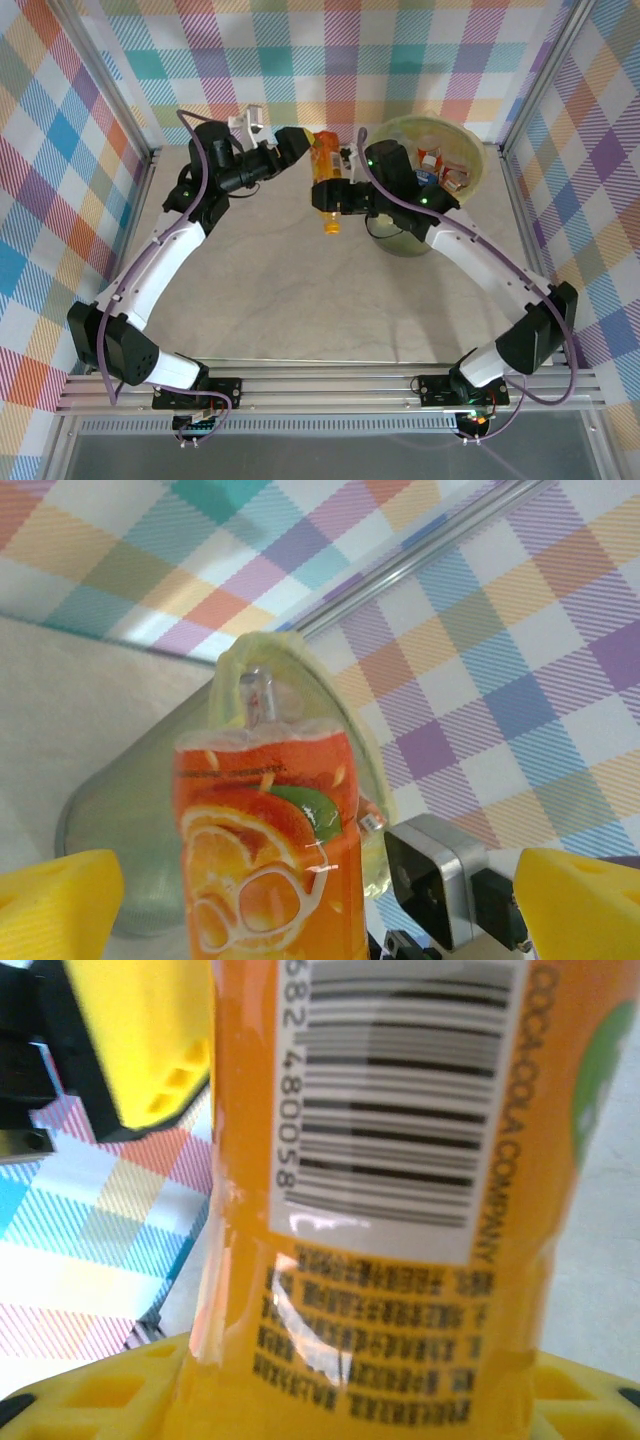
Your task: Put the plastic bottles in the bin
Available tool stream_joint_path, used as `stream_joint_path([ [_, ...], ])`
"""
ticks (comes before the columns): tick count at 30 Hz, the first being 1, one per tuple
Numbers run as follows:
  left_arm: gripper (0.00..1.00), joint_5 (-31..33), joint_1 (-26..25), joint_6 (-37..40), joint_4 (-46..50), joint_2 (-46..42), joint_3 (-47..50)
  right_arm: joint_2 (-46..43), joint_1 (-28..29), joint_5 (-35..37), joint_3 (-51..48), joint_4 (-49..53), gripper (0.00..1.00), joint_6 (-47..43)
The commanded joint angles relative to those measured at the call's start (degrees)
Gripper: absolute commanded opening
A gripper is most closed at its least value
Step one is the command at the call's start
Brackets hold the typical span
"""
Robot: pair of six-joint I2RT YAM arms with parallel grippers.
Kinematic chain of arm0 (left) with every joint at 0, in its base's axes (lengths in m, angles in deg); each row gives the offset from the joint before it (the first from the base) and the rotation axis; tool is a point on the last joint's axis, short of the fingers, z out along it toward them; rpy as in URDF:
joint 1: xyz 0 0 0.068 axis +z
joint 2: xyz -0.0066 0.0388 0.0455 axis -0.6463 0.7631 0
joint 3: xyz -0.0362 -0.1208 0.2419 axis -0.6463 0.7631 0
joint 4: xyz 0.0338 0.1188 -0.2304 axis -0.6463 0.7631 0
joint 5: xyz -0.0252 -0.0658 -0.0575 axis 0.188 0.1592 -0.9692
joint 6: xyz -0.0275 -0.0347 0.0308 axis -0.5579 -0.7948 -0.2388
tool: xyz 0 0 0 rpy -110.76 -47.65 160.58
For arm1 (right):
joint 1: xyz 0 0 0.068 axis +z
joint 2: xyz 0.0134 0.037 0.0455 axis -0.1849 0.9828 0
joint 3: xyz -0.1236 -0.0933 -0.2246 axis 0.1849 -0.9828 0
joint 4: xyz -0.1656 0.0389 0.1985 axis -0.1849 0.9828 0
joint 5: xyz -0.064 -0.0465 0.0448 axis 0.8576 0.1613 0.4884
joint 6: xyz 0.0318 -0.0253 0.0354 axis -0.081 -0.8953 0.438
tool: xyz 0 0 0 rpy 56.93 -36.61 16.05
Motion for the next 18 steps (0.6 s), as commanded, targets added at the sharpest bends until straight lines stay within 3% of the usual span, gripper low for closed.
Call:
stream_joint_path([
  [1, 1.0, 2.6, -0.6, 3.7, 2.8, -2.9, -2.6, -4.7, -0.5, 7.6, 0.1, 3.4, 0.53, 2.4],
  [8, 1.0, 6.9, -0.6, 7.8, 5.5, -7.4, 0.4, -9.0, -5.9, 16.7, 4.9, 15.0, 0.54, 1.3],
  [14, 1.0, 9.8, -0.6, 10.4, 6.5, -11.4, 5.5, -7.5, -17.9, 10.9, 11.0, 23.8, 0.53, -0.2],
  [18, 1.0, 11.4, -0.6, 11.2, 7.7, -12.8, 7.7, -3.0, -23.1, 5.4, 17.2, 29.1, 0.54, -4.7],
])
